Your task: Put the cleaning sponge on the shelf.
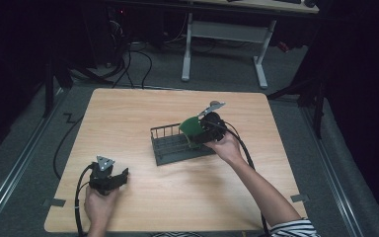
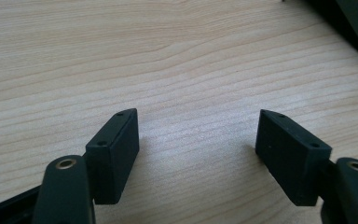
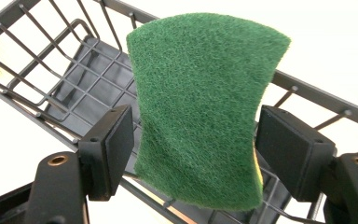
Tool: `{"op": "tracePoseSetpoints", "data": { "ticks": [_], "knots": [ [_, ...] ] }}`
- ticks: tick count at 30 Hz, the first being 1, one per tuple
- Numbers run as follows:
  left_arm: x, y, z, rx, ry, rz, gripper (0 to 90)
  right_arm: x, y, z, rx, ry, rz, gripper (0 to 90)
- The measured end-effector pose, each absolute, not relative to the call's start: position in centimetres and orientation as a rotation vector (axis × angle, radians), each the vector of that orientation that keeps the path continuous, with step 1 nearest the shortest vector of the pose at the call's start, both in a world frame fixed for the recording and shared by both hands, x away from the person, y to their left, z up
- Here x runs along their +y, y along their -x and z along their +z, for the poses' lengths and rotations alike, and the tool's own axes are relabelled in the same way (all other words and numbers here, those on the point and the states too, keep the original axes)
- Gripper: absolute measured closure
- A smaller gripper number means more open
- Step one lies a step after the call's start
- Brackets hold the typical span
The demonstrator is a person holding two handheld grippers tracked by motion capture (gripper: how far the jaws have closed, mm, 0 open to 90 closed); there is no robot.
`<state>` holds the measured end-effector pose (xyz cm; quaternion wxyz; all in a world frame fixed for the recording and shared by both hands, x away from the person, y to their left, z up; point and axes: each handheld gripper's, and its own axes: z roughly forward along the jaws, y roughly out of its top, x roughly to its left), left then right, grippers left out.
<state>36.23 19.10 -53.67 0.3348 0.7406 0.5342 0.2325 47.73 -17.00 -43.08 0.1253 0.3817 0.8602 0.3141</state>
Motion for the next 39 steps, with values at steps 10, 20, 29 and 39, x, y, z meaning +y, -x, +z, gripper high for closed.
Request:
{"op": "tracePoseSetpoints", "data": {
  "ticks": [10,20,29,39],
  "knots": [
    [19.1,-36.2,-53.7,1.393,-1.933,0.607,30.5,-19.2,-47.0,-41.8,2.424,-1.131,0.983,36.1],
    [19.1,-36.2,-53.7,1.393,-1.933,0.607,30.4,-21.6,-45.9,-41.3,2.344,-1.143,1.028,43.2],
    [19.1,-36.2,-53.7,1.393,-1.933,0.606,30.4,-24.2,-44.4,-40.9,2.268,-1.195,1.076,44.6],
    [19.1,-36.2,-53.7,1.393,-1.933,0.607,30.4,-27.4,-42.8,-40.9,2.2,-1.274,1.111,45.0]
  ]
}}
